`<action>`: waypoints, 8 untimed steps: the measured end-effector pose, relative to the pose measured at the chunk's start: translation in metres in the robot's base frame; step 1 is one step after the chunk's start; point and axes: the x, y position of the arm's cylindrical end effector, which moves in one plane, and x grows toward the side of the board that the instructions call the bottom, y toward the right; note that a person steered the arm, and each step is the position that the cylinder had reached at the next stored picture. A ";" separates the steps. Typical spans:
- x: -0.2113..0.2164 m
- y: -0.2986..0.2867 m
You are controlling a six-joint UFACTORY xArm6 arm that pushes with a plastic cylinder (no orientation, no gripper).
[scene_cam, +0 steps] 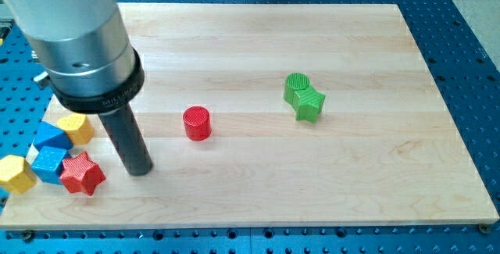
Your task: Move the red blocks into the group of blocks
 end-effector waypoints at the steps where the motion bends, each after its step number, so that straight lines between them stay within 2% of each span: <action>1: 0.035 -0.009; 2: 0.058 -0.058; 3: 0.053 -0.158; 4: 0.046 -0.163; 7: -0.052 -0.149; 8: -0.059 -0.139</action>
